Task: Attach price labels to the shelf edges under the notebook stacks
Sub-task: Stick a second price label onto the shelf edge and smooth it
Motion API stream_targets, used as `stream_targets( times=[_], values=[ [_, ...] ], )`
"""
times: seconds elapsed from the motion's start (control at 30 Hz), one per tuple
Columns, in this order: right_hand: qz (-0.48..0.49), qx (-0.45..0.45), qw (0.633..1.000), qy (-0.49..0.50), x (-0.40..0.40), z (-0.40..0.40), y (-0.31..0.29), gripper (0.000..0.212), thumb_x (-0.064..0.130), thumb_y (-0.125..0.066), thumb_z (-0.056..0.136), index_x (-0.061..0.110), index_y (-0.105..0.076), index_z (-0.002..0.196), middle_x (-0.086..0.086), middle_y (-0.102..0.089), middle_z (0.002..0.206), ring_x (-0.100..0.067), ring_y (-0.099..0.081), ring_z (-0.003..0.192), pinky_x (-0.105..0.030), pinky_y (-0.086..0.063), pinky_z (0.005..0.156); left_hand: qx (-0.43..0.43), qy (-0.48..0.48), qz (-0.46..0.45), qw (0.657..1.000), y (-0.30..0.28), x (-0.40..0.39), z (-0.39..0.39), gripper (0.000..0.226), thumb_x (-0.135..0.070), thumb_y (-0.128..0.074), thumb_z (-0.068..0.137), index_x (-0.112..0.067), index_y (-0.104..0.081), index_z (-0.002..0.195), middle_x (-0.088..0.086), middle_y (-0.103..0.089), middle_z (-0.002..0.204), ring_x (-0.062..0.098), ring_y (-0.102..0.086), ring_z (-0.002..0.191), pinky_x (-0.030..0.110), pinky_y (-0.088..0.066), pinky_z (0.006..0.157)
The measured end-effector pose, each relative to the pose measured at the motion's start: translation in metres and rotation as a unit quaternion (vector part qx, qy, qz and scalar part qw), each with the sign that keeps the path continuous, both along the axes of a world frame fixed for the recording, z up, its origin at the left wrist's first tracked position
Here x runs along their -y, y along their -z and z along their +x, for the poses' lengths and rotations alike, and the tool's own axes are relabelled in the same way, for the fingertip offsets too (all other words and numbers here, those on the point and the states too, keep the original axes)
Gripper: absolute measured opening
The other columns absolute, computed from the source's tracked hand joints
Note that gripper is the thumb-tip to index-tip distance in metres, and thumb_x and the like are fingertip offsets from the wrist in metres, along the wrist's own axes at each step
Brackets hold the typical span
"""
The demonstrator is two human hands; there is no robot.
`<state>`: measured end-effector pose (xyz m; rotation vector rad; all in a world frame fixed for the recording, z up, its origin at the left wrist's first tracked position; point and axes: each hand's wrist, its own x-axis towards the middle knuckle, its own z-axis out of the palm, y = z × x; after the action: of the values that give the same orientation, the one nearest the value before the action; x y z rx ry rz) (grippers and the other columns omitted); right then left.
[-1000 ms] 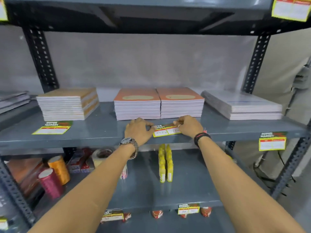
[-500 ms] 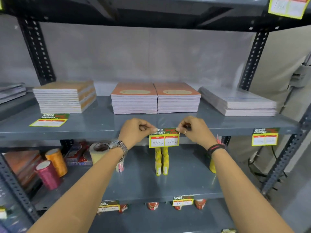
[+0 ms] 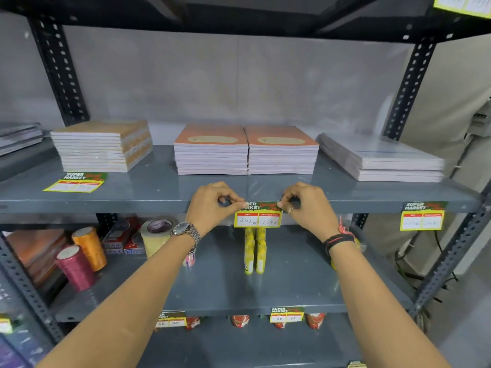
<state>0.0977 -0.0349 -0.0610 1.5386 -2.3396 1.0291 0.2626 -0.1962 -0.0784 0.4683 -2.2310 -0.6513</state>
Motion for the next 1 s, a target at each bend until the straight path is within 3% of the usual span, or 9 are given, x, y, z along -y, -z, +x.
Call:
stream_targets(
  times=[0.17,0.27,0.37,0.43,0.5,0.57,0.77,1.0],
  values=[
    [-0.026,-0.004,0.999,0.022,-0.002,0.005,0.003,0.014,0.020,-0.075,0.074,0.012,-0.063,0.078,-0.005,-0.068,0.089,-0.024,-0.063,0.083,-0.035,-0.053,0.072,0.013,-0.021,-0.029,0.999,0.000,0.002,-0.004,0.021,-0.042,-0.076,0.068,-0.022,-0.073,0.072,-0.017,-0.056,0.072,0.009,-0.049,0.071,0.029,-0.043,0.060],
    [-0.006,0.000,1.000,0.030,0.002,0.011,0.005,0.042,0.033,-0.076,0.072,0.015,-0.055,0.104,-0.005,-0.065,0.112,-0.026,-0.060,0.104,-0.037,-0.050,0.081,0.018,-0.026,-0.061,0.998,0.001,0.005,-0.004,0.023,-0.050,-0.073,0.068,-0.028,-0.071,0.075,-0.015,-0.053,0.078,0.009,-0.051,0.080,0.035,-0.047,0.067],
    [0.062,-0.049,0.997,-0.009,0.017,0.016,0.006,0.079,0.054,-0.065,0.075,0.017,-0.034,0.138,-0.006,-0.037,0.150,-0.025,-0.032,0.140,-0.044,-0.036,0.110,0.040,-0.024,-0.119,0.992,-0.001,0.005,-0.006,0.035,-0.060,-0.054,0.078,-0.035,-0.065,0.100,-0.014,-0.062,0.107,0.009,-0.057,0.102,0.038,-0.045,0.090],
    [0.098,-0.075,0.992,-0.018,0.028,0.014,0.005,0.088,0.063,-0.052,0.078,0.016,-0.022,0.145,-0.006,-0.023,0.157,-0.024,-0.018,0.145,-0.046,-0.026,0.117,0.101,-0.016,-0.170,0.980,-0.003,0.003,-0.011,0.054,-0.062,-0.035,0.085,-0.030,-0.053,0.126,-0.011,-0.053,0.136,0.009,-0.043,0.130,0.038,-0.028,0.112],
    [0.132,-0.101,0.986,-0.013,0.036,0.010,0.003,0.089,0.066,-0.044,0.081,0.011,-0.017,0.146,-0.008,-0.018,0.158,-0.021,-0.014,0.146,-0.043,-0.019,0.120,0.180,-0.017,-0.212,0.960,-0.003,0.001,-0.016,0.067,-0.060,-0.019,0.088,-0.022,-0.033,0.142,-0.005,-0.034,0.151,0.010,-0.020,0.143,0.038,-0.008,0.118],
    [0.164,-0.117,0.979,-0.005,0.038,0.007,0.002,0.089,0.066,-0.040,0.082,0.009,-0.018,0.146,-0.008,-0.017,0.158,-0.020,-0.014,0.146,-0.041,-0.017,0.120,0.248,-0.025,-0.244,0.937,-0.002,0.003,-0.020,0.069,-0.056,-0.008,0.089,-0.019,-0.020,0.146,-0.003,-0.021,0.156,0.012,-0.010,0.145,0.041,-0.002,0.119],
    [0.164,-0.125,0.978,0.040,0.033,0.006,0.004,0.096,0.077,-0.024,0.069,0.012,-0.036,0.139,-0.005,-0.033,0.153,-0.021,-0.031,0.141,-0.042,-0.026,0.114,0.318,0.006,-0.235,0.919,-0.008,0.011,-0.018,0.060,-0.052,-0.024,0.094,-0.025,-0.016,0.147,-0.005,-0.017,0.157,0.011,-0.015,0.144,0.037,-0.014,0.118],
    [0.125,-0.114,0.986,0.017,0.023,0.000,0.010,0.066,0.058,-0.047,0.085,0.019,-0.041,0.137,0.001,-0.038,0.150,-0.020,-0.035,0.138,-0.042,-0.032,0.111,0.293,0.007,-0.215,0.932,-0.008,0.009,-0.015,0.059,-0.052,-0.030,0.094,-0.028,-0.019,0.146,-0.008,-0.020,0.156,0.008,-0.018,0.143,0.031,-0.015,0.116]
  ],
)
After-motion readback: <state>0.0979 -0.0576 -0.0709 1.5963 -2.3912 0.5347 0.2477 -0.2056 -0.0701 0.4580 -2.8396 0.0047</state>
